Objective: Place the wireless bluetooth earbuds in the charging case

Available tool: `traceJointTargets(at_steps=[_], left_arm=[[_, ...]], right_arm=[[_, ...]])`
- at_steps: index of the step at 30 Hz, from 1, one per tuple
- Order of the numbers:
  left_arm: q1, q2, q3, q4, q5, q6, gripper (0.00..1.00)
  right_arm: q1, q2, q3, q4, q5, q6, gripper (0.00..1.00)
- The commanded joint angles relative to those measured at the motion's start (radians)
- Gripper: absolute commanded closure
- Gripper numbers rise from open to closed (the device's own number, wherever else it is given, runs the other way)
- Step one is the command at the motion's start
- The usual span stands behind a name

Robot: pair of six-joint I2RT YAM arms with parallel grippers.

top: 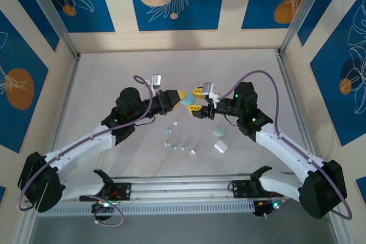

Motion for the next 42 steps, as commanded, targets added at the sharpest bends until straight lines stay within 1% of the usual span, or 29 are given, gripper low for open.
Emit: traceJointTargets(at_steps=[1,4,13,16,18,20,21,22,23,25,26,27,30,32,34,36,38,40,41,42], left_arm=[[-0.001,0.003,0.04,0.019,0.033,0.004,1.0],[-0.001,0.008,0.044,0.018,0.037,0.004,1.0],[-0.001,0.007,0.044,0.004,0.035,0.0,1.0],[-0.001,0.006,0.042,0.004,0.035,-0.002,1.0],[-0.002,0.003,0.041,0.003,0.032,0.001,1.0],[0.0,0.002,0.041,0.0,0.031,0.008,0.97],[-0.002,0.002,0.042,-0.005,0.032,0.015,0.96],[-0.002,0.002,0.043,-0.01,0.031,0.023,0.92],[-0.001,0.002,0.043,-0.01,0.032,0.036,0.82],[-0.001,0.001,0.043,-0.006,0.029,0.069,0.53],[0.001,-0.005,0.043,-0.008,0.028,0.099,0.5],[0.002,-0.01,0.045,-0.012,0.026,0.131,0.47],[0.013,-0.052,0.067,-0.078,0.015,0.311,0.29],[0.016,-0.106,0.085,-0.179,-0.012,0.503,0.21],[0.016,-0.15,0.098,-0.266,0.002,0.727,0.17],[0.016,-0.182,0.091,-0.326,0.054,0.919,0.16],[0.017,-0.205,0.088,-0.389,0.116,1.079,0.18],[0.017,-0.217,0.073,-0.393,0.19,1.185,0.23],[0.017,-0.222,0.063,-0.377,0.232,1.224,0.23],[0.017,-0.223,0.055,-0.359,0.252,1.245,0.24]], right_arm=[[-0.012,-0.017,0.02,0.022,-0.022,0.019,0.49],[-0.01,-0.017,0.022,0.027,-0.025,0.028,0.47],[-0.011,-0.021,0.018,0.04,-0.022,0.026,0.48],[-0.011,-0.023,0.017,0.039,-0.024,0.026,0.53],[-0.011,-0.026,0.017,0.036,-0.033,0.03,0.6],[-0.014,-0.026,0.026,0.02,-0.06,0.035,0.64],[-0.017,-0.025,0.035,0.006,-0.078,0.038,0.65],[-0.019,-0.022,0.045,-0.013,-0.096,0.043,0.67],[-0.019,-0.02,0.059,-0.036,-0.115,0.047,0.67],[-0.022,-0.009,0.083,-0.084,-0.143,0.056,0.67],[-0.026,-0.002,0.096,-0.111,-0.157,0.059,0.68],[-0.029,0.005,0.108,-0.136,-0.171,0.066,0.67],[-0.055,0.027,0.146,-0.196,-0.224,0.114,0.68],[-0.076,0.041,0.171,-0.229,-0.276,0.153,0.68],[-0.093,0.049,0.198,-0.269,-0.32,0.172,0.68],[-0.105,0.056,0.222,-0.304,-0.368,0.174,0.68],[-0.116,0.064,0.241,-0.321,-0.409,0.179,0.68],[-0.123,0.071,0.254,-0.329,-0.447,0.182,0.68],[-0.122,0.072,0.261,-0.332,-0.459,0.18,0.68],[-0.122,0.074,0.266,-0.332,-0.466,0.179,0.68]])
